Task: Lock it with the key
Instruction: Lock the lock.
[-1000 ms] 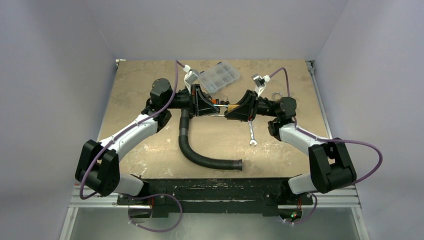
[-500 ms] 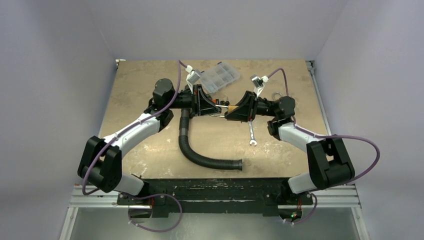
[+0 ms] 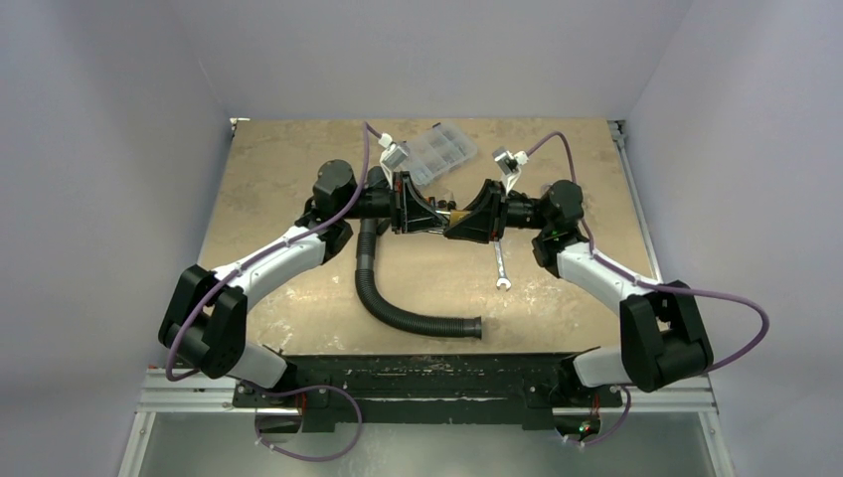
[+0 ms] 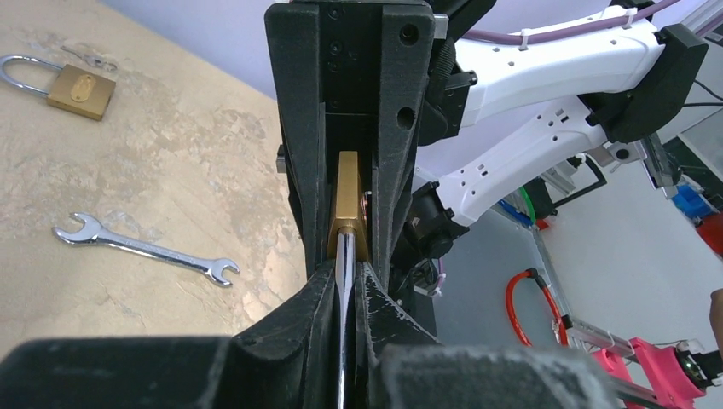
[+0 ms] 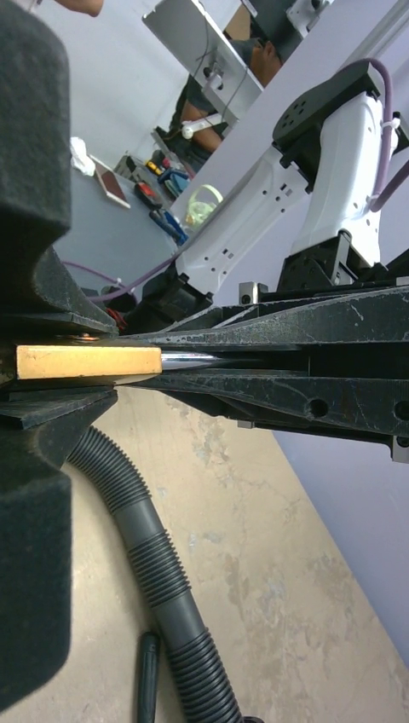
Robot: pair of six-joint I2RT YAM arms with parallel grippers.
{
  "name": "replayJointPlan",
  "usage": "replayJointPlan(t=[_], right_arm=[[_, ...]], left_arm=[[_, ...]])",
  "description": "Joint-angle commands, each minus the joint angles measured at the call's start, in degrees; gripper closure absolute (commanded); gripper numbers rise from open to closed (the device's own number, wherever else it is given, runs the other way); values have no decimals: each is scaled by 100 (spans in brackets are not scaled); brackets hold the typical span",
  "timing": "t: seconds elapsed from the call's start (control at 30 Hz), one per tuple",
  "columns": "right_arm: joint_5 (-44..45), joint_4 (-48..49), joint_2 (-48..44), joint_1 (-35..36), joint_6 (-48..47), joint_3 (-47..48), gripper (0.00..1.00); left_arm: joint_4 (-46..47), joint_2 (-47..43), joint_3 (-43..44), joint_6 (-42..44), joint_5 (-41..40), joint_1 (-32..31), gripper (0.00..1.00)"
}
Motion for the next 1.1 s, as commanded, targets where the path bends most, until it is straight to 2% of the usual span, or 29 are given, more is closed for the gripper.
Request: replayJointPlan(t=[0.0,0.03,0.07,0.17,0.3,0.4,0.5,0.6,0.77,0.83,0.9,0.97,1.07], right_arm=[[309,527,-19,306,33,326,100],[270,729,-9,232,255,264,100],[234,879,-18,166,377,202,100],[158,1064,-115,-62,550,41,100],[78,1512,-194,-281,940,-155,100],[49,2002,-205,-408,1311,-287,100],[45,2302,-205,-469,1533,-372,100],[80,2411,-206,-472,1626,-389,100],[159,2704,-154,-472,1908,-391,100],[151,2735,-145,-470,1931,-396,100],[142,2721,-152,-461,1927,-410,100],[126,2670,-153,-440,1889,-416,100],[139,2564,-170,-387,1786,-417,100]], left_arm=[[60,-55,184,227,49,-415,100],[-47,-85,219,307,66,-350,100],[-105,-116,246,336,129,-270,95],[-224,-257,287,445,286,37,69],[-504,-470,357,580,488,476,52],[-749,-612,375,719,611,674,47],[-1246,-706,391,1035,700,714,46],[-1270,-732,312,1027,704,706,46],[-941,-695,201,770,636,680,52],[-742,-661,163,621,643,658,66],[-531,-653,109,462,645,625,85],[-287,-634,49,303,636,576,99],[-213,-586,26,244,617,446,100]])
